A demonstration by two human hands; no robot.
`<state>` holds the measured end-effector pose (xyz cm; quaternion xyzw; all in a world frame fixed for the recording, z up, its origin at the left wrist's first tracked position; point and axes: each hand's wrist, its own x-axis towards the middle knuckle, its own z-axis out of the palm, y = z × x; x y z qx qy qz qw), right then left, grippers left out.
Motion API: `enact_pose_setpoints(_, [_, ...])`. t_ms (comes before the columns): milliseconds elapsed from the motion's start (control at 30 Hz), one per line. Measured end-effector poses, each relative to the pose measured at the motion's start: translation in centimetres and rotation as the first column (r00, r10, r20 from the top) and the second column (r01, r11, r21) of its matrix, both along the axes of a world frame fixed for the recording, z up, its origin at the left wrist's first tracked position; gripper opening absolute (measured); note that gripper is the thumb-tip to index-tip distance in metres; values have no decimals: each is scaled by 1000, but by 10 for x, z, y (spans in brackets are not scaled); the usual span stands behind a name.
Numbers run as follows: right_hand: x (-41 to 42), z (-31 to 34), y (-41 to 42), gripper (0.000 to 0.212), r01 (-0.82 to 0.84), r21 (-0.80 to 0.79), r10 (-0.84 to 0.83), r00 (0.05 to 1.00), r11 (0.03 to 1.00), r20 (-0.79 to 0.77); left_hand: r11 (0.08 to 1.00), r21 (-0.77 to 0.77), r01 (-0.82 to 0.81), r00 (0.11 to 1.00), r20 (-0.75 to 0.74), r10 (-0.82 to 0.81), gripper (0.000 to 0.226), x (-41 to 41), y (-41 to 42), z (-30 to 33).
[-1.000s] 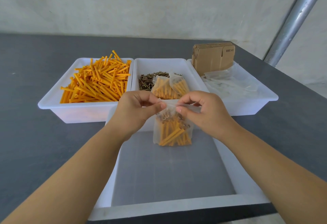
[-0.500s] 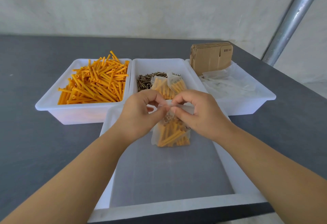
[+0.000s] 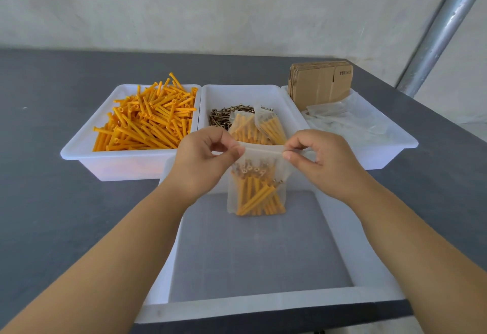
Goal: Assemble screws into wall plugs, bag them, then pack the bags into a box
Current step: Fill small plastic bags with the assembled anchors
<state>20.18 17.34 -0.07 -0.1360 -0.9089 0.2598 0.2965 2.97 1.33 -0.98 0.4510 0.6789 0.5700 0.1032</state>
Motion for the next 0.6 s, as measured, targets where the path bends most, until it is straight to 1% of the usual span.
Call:
enact_pose_setpoints(67, [-2, 0, -2, 8, -12, 66, 12, 1000, 998, 6, 1000, -16, -11, 999, -51, 11, 7, 0, 0, 0])
enact_pose_setpoints(100, [-3, 0, -4, 6, -21, 91, 19, 1000, 996, 16, 1000, -21, -17, 993, -118, 14, 4, 0, 0, 1])
enact_pose_setpoints(167, [-5, 1, -7, 4, -45, 119, 41, 999, 992, 33, 999, -27, -38, 950, -312, 28, 19, 2, 1, 4])
enact_pose_setpoints(200, [-6, 0, -9, 4, -57, 130, 53, 998, 990, 37, 999, -21, -33, 917, -398, 22, 20, 5, 2, 7])
enact_pose_setpoints(300, [-8, 0, -14, 5, -78, 166, 71, 996, 983, 50, 1000, -18, 2, 830, -558, -12, 3, 15, 6, 11])
enact_pose_setpoints(400, [-8, -1, -16, 5, -89, 179, 83, 996, 980, 42, 996, -81, -24, 789, -613, -31, 3, 19, 7, 11])
enact_pose_setpoints(600, [-11, 0, -19, 7, -86, 230, 85, 996, 970, 14, 991, -116, -62, 709, -704, -38, 3, 25, 11, 10])
